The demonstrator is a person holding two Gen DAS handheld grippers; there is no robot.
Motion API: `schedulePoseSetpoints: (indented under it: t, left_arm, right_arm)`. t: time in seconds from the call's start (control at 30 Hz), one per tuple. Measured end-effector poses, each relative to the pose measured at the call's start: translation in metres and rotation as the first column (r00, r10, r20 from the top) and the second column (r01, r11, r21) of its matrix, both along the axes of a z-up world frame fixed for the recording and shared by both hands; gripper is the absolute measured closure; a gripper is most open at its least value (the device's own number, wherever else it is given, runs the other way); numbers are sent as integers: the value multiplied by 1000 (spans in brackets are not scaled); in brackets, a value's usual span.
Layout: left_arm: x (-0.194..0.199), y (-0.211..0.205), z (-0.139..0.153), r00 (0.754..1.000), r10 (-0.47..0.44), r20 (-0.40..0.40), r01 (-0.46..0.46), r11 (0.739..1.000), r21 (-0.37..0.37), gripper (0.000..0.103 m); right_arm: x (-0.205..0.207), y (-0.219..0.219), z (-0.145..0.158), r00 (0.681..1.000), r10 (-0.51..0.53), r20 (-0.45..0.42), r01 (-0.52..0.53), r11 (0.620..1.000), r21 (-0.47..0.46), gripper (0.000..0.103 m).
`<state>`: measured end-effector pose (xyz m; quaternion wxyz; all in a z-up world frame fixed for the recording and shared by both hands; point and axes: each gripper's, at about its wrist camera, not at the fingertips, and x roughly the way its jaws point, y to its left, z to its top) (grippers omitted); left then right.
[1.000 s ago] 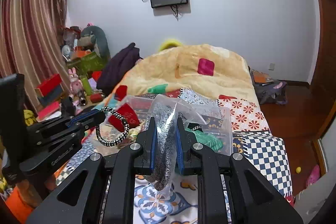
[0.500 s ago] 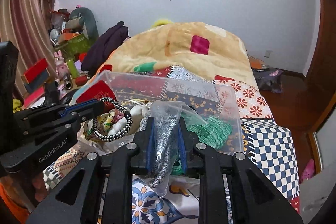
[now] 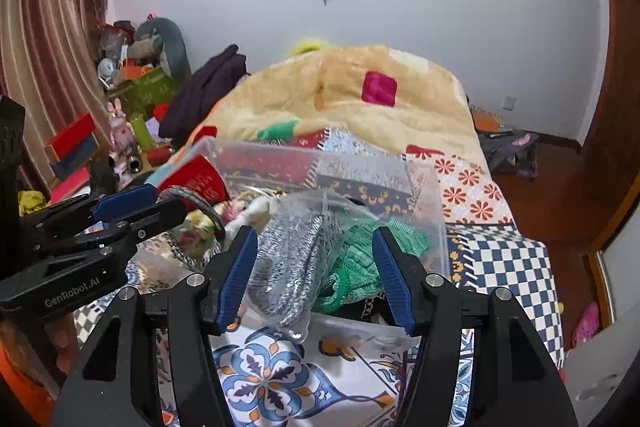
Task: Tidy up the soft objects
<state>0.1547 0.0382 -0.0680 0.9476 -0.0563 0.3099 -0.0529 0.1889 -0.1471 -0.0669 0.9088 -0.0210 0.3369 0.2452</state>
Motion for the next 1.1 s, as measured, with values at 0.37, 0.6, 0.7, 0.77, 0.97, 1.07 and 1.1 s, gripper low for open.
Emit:
schedulePoseSetpoints:
  t: [0.37, 0.6, 0.7, 0.77, 0.97, 1.07, 1.1]
  left_arm:
    - [-10, -8, 19, 999, -6, 41, 4, 999, 53, 53]
    - [-47, -17, 47, 984, 5, 177, -19, 997, 75, 48]
    - [-62, -19, 59, 974, 11, 227, -28, 997, 72, 45]
    - [-71, -19, 66, 968, 12, 249, -29, 997, 66, 44]
    - [-94, -19, 87, 951, -1, 310, -13, 999, 46, 35]
    - [-105, -22, 95, 940, -3, 342, -17, 998, 56, 24]
    - [-107, -23, 97, 937, -3, 350, -18, 998, 57, 22]
  right_arm:
    - [-22, -15, 25, 997, -7, 71, 2, 998, 67, 44]
    - [-39, -31, 45, 990, -31, 139, 14, 993, 120, 44]
    - [-47, -36, 57, 984, -41, 173, 15, 989, 149, 41]
    - [-53, -39, 65, 978, -49, 202, 15, 986, 167, 35]
    - [-73, -39, 84, 957, -50, 287, -4, 983, 185, 21]
    - [-80, -37, 90, 948, -44, 316, -17, 982, 187, 19]
    - [-82, -38, 91, 946, -42, 321, -21, 981, 191, 17]
